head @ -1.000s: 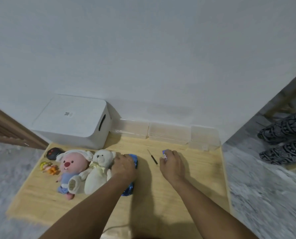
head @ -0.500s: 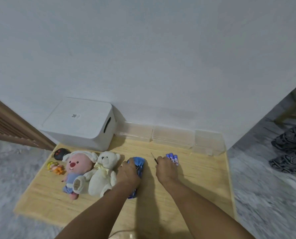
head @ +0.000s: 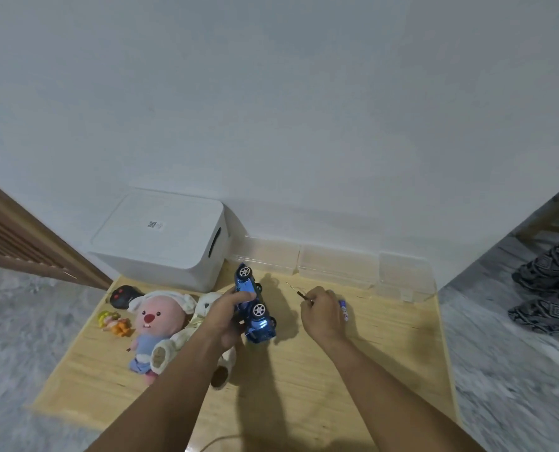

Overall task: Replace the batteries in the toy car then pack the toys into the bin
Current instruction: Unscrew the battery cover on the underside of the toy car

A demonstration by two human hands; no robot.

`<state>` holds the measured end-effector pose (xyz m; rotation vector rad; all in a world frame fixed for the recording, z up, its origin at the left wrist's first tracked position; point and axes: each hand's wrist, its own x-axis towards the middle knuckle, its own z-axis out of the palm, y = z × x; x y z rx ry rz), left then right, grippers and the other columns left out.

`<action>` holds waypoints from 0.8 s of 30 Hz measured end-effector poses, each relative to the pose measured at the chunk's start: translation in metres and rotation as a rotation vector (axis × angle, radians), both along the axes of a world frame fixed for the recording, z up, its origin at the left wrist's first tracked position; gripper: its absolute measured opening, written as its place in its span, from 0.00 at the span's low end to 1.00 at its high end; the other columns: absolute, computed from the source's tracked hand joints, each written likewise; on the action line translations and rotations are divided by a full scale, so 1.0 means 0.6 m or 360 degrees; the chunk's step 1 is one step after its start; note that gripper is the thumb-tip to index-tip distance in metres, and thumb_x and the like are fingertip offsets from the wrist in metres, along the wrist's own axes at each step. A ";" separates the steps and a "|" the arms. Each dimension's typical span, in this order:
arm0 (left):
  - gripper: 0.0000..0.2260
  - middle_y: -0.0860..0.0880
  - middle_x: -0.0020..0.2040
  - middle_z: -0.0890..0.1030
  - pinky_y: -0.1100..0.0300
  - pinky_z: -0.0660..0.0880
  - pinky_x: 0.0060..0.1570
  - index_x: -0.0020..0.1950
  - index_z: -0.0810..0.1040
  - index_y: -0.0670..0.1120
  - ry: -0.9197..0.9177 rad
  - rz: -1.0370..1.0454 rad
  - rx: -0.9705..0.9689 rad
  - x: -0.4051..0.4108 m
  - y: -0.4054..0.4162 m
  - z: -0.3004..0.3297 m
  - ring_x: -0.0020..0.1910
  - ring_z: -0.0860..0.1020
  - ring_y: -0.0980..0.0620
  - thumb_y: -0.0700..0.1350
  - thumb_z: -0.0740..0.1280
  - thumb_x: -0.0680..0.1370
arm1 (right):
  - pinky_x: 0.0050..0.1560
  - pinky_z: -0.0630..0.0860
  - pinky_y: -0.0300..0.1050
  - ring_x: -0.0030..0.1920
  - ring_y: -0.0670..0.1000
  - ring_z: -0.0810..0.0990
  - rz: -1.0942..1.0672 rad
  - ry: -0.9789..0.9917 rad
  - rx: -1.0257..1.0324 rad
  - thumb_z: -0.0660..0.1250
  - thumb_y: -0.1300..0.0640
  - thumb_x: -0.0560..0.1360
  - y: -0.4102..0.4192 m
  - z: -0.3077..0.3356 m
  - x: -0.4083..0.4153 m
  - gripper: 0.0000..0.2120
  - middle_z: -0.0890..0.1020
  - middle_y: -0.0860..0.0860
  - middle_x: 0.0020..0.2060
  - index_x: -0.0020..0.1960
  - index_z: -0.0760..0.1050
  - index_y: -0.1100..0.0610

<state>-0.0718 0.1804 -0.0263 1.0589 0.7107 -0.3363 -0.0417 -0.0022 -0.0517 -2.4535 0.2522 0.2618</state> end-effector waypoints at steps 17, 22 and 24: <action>0.14 0.37 0.50 0.80 0.51 0.79 0.36 0.60 0.74 0.40 -0.0199 -0.0066 -0.0069 0.040 -0.010 0.031 0.44 0.80 0.38 0.37 0.63 0.75 | 0.48 0.82 0.50 0.45 0.50 0.83 -0.0306 -0.0451 0.1116 0.68 0.63 0.76 0.031 0.130 0.022 0.08 0.83 0.48 0.41 0.50 0.81 0.52; 0.28 0.46 0.57 0.80 0.48 0.80 0.47 0.72 0.66 0.59 -0.0459 -0.0151 0.0194 0.047 -0.028 0.039 0.51 0.81 0.43 0.36 0.63 0.77 | 0.49 0.81 0.50 0.43 0.50 0.83 -0.0353 -0.0706 0.1014 0.69 0.62 0.74 0.041 0.148 0.015 0.10 0.83 0.50 0.39 0.51 0.74 0.50; 0.30 0.50 0.57 0.79 0.48 0.79 0.50 0.75 0.60 0.62 -0.0507 -0.0205 0.0244 0.050 -0.032 0.046 0.52 0.80 0.46 0.36 0.62 0.79 | 0.47 0.81 0.49 0.41 0.49 0.83 -0.0343 -0.0822 0.0971 0.70 0.63 0.73 0.045 0.155 0.015 0.08 0.83 0.49 0.37 0.47 0.74 0.53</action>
